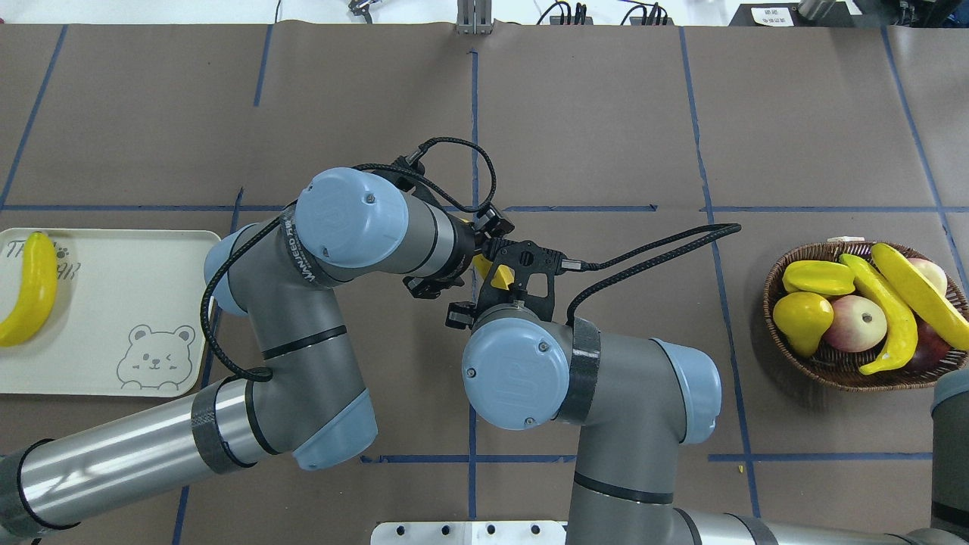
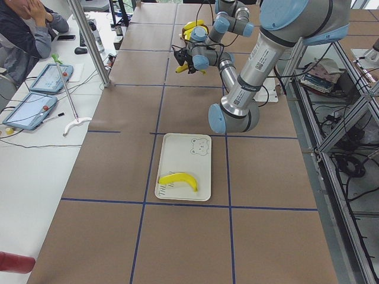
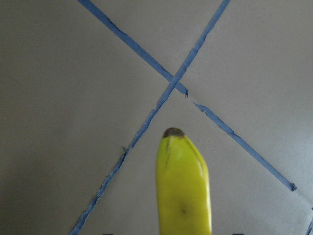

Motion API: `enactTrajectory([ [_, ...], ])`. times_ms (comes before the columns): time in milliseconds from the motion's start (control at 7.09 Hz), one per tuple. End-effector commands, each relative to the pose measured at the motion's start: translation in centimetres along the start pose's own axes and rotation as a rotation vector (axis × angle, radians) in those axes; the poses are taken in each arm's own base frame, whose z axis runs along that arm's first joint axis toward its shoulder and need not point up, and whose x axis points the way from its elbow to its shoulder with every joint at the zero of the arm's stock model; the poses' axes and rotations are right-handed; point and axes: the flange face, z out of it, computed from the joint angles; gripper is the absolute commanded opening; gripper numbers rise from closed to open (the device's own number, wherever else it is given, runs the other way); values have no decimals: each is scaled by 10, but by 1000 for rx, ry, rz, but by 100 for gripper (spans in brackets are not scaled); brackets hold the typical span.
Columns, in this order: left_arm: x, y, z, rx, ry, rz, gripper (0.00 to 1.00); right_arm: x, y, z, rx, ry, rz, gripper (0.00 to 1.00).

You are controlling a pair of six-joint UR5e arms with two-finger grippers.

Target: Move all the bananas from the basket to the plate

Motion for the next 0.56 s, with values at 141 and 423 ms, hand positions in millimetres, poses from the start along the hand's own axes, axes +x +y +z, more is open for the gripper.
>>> enactTrajectory([
  [141,1,-3,-1,5,2,0,71,4,3,2,-1,5,-1,5],
  [423,1,-4,-1,19,9,0,71,-1,5,-3,6,-6,-4,5],
])
